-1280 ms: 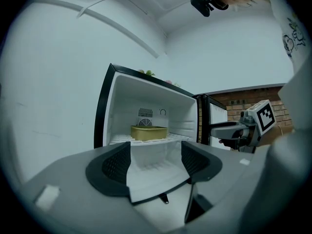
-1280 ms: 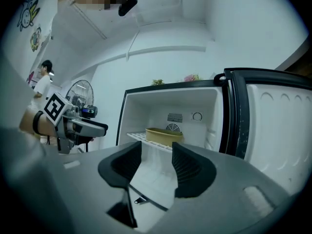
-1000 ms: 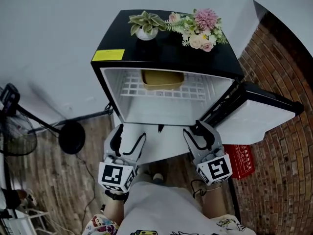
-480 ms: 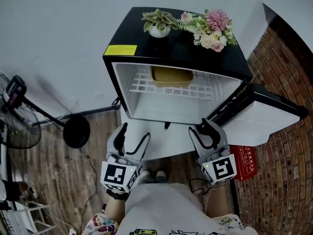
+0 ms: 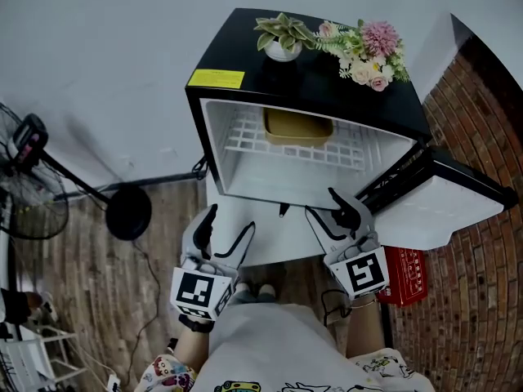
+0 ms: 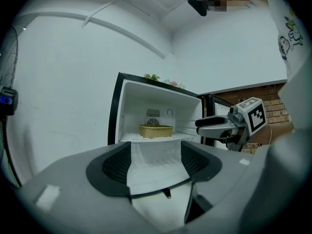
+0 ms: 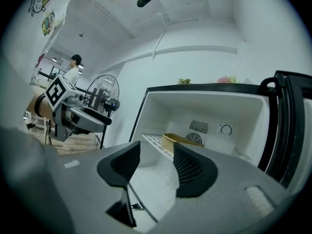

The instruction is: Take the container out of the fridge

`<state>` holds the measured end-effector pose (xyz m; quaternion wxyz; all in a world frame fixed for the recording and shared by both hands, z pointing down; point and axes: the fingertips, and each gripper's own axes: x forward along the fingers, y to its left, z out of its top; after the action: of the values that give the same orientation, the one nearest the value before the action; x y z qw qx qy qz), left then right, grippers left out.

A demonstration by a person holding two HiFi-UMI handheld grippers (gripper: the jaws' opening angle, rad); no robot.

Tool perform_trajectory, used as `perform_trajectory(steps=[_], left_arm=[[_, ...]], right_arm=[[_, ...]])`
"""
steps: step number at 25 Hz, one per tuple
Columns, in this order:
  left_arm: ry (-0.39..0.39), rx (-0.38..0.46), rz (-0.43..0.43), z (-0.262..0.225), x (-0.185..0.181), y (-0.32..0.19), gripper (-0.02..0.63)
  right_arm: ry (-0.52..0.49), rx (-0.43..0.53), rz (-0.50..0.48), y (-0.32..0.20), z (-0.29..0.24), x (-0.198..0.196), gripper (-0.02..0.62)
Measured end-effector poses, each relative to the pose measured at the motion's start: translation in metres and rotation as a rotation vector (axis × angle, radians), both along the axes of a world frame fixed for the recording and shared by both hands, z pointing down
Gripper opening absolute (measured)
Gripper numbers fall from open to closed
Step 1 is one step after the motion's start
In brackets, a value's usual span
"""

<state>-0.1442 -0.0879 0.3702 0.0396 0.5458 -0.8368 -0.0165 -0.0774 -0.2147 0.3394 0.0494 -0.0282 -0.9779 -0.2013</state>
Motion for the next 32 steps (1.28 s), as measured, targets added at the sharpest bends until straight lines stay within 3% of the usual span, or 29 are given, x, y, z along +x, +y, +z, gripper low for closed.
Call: perform_trajectory(steps=[10, 15, 20, 32], left_arm=[[0.01, 0.003, -0.02, 0.008, -0.001, 0.008, 0.319], [0.019, -0.001, -0.035, 0.014, -0.004, 0.013, 0.319], [0.035, -0.007, -0.051, 0.013, -0.005, 0.018, 0.319], [0.023, 0.012, -0.053, 0.016, -0.011, 0.027, 0.319]], right_arm=[[0.037, 0.045, -0.075, 0.015, 0.004, -0.035, 0.221], [0.096, 0.152, -0.092, 0.021, 0.007, -0.048, 0.224], [0.104, 0.188, -0.12, 0.025, 0.013, -0.069, 0.227], [0.231, 0.525, -0.066, 0.017, 0.034, -0.106, 0.227]])
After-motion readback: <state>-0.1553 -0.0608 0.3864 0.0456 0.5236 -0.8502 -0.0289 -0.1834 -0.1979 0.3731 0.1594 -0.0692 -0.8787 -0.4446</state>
